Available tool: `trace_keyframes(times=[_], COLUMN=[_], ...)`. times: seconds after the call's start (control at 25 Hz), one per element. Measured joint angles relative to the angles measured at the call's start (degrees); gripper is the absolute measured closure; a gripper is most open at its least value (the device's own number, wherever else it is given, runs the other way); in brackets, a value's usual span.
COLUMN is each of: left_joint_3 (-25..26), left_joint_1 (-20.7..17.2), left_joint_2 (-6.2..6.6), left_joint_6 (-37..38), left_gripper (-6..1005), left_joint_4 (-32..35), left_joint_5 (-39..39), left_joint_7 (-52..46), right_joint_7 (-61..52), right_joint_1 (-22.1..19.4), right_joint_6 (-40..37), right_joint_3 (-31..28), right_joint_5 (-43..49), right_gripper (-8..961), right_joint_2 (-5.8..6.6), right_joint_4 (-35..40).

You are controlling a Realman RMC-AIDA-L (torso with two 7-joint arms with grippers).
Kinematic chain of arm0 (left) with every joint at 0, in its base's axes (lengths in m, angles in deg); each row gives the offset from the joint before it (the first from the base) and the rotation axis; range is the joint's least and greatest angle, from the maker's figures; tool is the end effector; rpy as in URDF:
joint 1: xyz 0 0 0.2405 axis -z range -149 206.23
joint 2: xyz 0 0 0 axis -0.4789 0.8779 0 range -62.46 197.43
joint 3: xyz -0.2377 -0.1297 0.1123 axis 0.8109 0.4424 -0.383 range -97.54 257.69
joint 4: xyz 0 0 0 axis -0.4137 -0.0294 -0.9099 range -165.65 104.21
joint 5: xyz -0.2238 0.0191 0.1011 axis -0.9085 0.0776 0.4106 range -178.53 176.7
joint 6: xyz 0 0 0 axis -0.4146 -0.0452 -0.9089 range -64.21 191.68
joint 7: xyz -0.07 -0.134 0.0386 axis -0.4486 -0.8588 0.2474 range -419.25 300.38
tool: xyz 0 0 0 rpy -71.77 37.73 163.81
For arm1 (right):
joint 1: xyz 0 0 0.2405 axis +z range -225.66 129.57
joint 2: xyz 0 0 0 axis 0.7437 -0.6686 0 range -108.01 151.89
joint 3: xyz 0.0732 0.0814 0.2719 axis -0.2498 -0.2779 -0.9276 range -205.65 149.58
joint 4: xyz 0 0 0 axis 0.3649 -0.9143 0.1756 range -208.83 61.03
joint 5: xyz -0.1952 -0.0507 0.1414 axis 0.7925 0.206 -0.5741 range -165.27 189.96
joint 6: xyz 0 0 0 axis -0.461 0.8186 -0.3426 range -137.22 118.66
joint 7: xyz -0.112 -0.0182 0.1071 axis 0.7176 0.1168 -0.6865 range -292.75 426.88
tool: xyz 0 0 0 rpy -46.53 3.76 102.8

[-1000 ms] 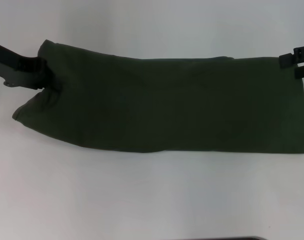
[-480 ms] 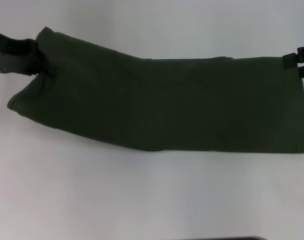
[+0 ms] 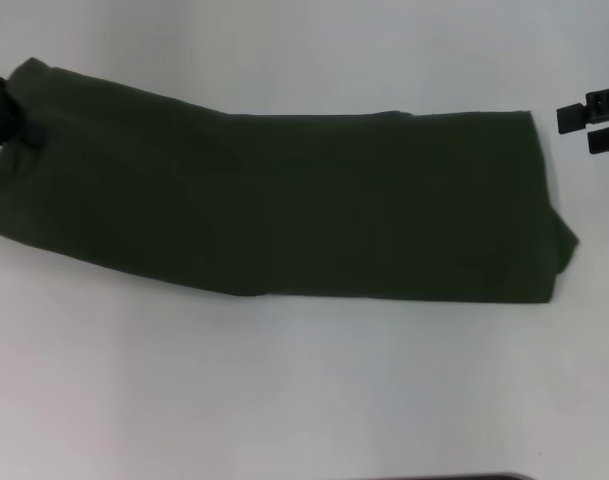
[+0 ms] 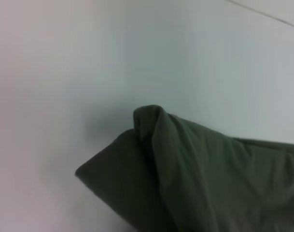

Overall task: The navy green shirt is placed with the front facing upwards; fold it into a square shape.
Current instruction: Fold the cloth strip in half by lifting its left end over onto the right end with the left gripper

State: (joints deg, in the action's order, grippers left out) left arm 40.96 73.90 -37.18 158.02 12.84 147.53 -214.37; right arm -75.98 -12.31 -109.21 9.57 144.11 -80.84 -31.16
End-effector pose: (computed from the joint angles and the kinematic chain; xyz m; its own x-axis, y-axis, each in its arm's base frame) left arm -0.3031 0.4548 0.0997 0.1246 0.9762 0.1776 0.9670 -0.0793 -0.2421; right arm 0.3332 0.4070 0.1134 0.1925 -0.9511 -0.2414 -0.9805 -0.1965 -0.0077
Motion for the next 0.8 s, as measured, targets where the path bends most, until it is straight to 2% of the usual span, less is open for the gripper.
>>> trace_keyframes(times=[0.12, 0.4, 0.68, 0.8], left_joint_3=[0.00, 0.71, 6.03, 6.45], left_joint_1=[-0.63, -0.72, 0.78, 1.43], left_joint_2=[0.61, 0.30, 0.76, 0.02], left_joint_6=[-0.50, 0.91, 10.63, 13.26], left_gripper=[909, 910, 910, 910], left_joint_4=[0.56, 1.93, 1.97, 1.75], left_joint_5=[0.01, -1.20, -10.64, -16.10], left_joint_7=[-0.54, -0.20, 2.30, 2.52], right_joint_7=[-0.38, -0.57, -0.57, -0.57], right_joint_1=[0.38, 1.21, 1.34, 1.53], right_joint_6=[0.14, 0.27, 0.39, 0.43], right_joint_3=[0.00, 0.00, 0.20, 0.22], right_joint_5=[-0.01, -0.02, -0.03, -0.03], right_gripper=[12, 12, 13, 13], right_joint_2=[-0.04, -0.12, -0.17, -0.26], right_joint_4=[-0.03, -0.12, -0.20, -0.20])
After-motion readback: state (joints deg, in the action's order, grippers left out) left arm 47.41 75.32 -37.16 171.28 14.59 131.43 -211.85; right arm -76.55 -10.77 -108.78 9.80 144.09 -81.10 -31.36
